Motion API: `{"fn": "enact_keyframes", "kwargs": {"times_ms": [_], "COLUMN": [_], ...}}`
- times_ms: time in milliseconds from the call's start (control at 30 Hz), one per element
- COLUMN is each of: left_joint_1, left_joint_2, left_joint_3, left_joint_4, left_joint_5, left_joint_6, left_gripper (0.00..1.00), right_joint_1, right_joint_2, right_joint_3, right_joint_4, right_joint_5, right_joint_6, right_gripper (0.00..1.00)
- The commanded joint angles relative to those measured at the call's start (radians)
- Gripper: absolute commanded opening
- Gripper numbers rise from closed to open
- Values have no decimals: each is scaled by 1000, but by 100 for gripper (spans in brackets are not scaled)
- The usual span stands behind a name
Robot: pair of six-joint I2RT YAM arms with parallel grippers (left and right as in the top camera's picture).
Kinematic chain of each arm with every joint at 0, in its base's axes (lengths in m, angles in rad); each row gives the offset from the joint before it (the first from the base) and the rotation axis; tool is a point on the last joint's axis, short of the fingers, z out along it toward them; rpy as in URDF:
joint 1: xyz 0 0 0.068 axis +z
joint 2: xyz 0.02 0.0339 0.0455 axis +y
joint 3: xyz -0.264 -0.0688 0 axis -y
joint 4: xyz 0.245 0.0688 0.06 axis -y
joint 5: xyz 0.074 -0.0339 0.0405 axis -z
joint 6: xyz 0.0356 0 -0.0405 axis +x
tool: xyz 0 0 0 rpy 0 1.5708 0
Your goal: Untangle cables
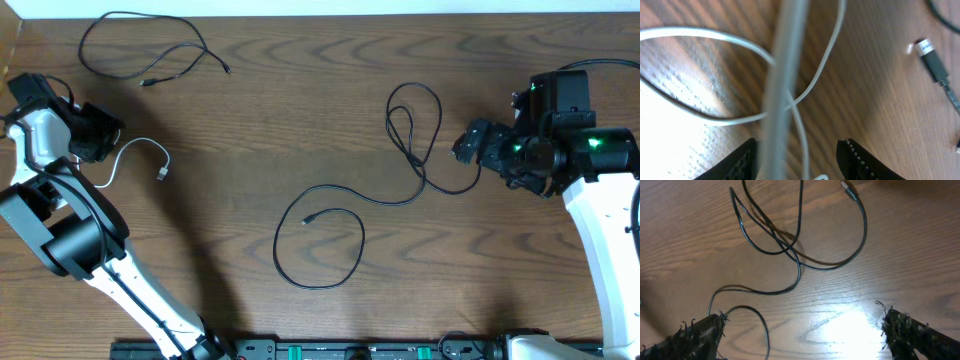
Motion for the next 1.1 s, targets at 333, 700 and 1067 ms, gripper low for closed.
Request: {"fn": "enact_keyframes", "kwargs": {"times_ms": [333,700,1067], "left_joint_1": [4,4,5], "left_joint_2": [-252,-180,-59], "left_joint_3": [72,30,29], "left_joint_4": [12,-24,-18], "left_joint_5": [-43,-208,-220], "left_joint_6": [-23,-21,-13], "left_gripper": [49,51,64], "right_joint_1": [5,5,5], "right_joint_2": [0,0,0], "right_joint_3": [2,2,2], "right_joint_4": [0,0,0], "right_joint_5": [-2,-2,-2], "right_joint_6": [14,14,14], "right_gripper": [99,99,99]}}
